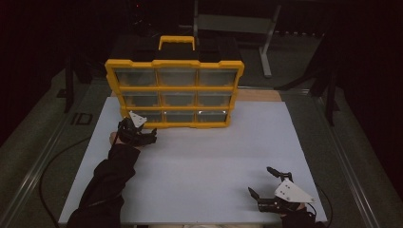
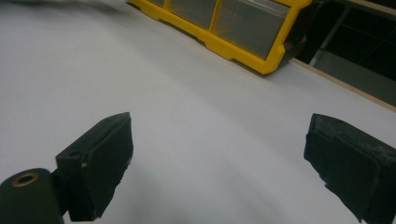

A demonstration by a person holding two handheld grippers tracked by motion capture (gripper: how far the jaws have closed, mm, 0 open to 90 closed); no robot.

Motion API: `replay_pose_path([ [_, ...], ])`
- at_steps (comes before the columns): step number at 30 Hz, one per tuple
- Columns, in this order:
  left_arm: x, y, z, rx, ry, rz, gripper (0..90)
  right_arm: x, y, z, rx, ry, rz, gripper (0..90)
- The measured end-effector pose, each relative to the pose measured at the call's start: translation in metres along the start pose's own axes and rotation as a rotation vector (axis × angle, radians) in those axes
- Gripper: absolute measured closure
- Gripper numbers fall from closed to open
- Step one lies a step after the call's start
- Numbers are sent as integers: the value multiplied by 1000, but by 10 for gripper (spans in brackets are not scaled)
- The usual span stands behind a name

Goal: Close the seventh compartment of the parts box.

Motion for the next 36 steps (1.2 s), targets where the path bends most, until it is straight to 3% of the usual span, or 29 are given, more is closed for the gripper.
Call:
replay_pose_path([
  [2,0,-1,0,-5,1,9,19,0,0,0,-1,0,0,82],
  [4,1,-1,-1,-13,-4,14,0,0,0,0,-1,1,1,82],
  [7,2,-2,-2,-5,-3,61,0,0,0,0,0,1,0,82],
  [10,3,-5,-2,13,32,134,0,0,0,0,-2,0,1,83],
  [15,7,-9,-4,2,-8,174,0,0,0,0,0,2,1,83],
  [19,11,-11,-8,6,-35,234,0,0,0,0,1,3,1,82],
  [23,16,-15,-12,-30,-58,257,0,0,0,0,0,3,3,83],
  [36,32,-22,-17,-64,-86,338,0,0,1,0,1,3,3,82],
])
Point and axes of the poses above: each handheld gripper's, and its own axes: x roughly backward along the jaws, z roughly out of its underside, y roughly to its left, the point moved 4 cm from there along -x, roughly forward along the jaws, and after that the axes turned 8 degrees about -x, right-handed, at the moved point
